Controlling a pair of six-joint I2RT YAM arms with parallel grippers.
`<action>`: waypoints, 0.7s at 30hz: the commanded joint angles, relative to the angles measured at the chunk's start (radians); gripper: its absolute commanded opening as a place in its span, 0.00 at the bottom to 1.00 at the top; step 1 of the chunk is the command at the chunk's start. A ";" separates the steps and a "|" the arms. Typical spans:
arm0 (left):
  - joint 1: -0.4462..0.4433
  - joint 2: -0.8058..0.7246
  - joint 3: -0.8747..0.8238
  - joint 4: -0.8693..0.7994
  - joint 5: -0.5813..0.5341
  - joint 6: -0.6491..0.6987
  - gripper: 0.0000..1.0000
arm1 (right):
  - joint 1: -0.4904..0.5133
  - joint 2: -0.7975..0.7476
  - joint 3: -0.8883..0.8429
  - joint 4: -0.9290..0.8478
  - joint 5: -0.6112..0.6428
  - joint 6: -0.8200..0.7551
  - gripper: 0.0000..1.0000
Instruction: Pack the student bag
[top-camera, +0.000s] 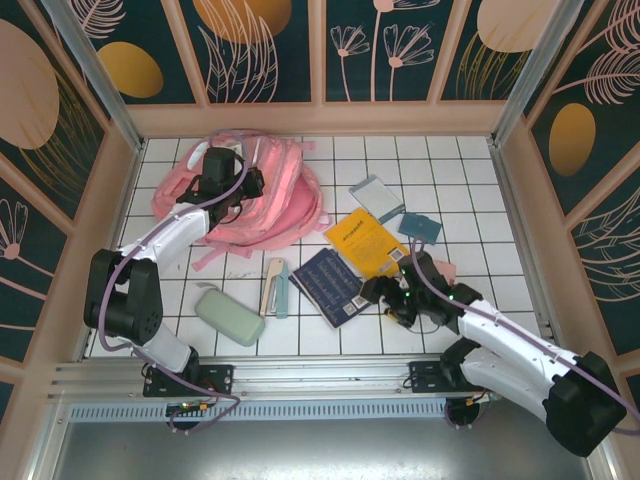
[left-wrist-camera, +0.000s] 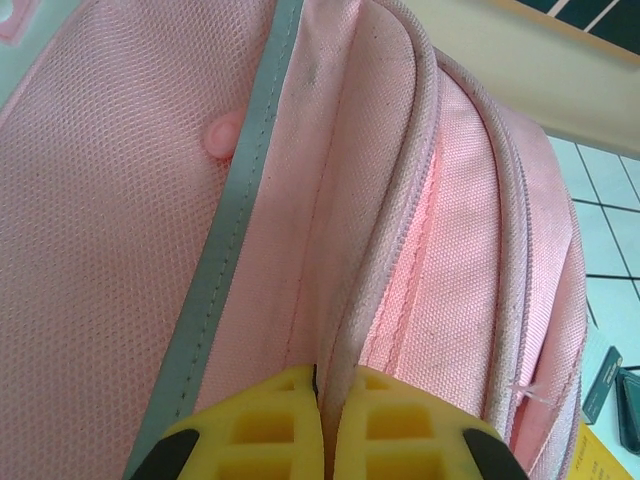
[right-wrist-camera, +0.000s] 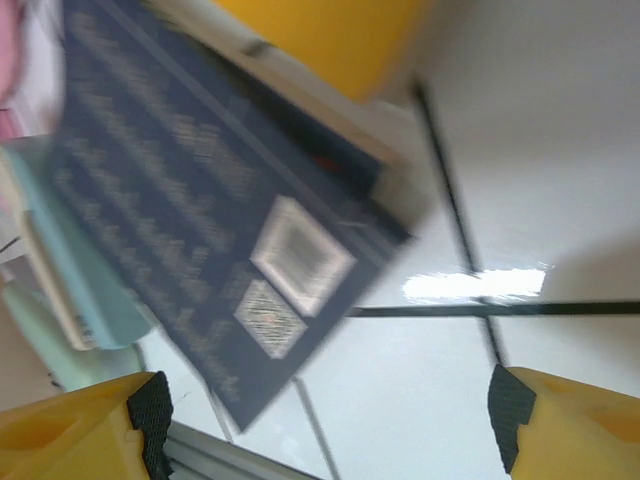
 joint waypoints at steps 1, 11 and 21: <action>-0.014 -0.047 0.007 0.102 0.059 -0.016 0.00 | 0.008 -0.057 -0.068 0.116 -0.028 0.097 0.89; -0.038 -0.053 0.004 0.095 0.062 0.014 0.00 | 0.004 0.052 -0.191 0.464 -0.031 0.145 0.82; -0.054 -0.050 0.006 0.089 0.056 0.034 0.00 | -0.003 0.229 -0.140 0.690 -0.075 0.102 0.69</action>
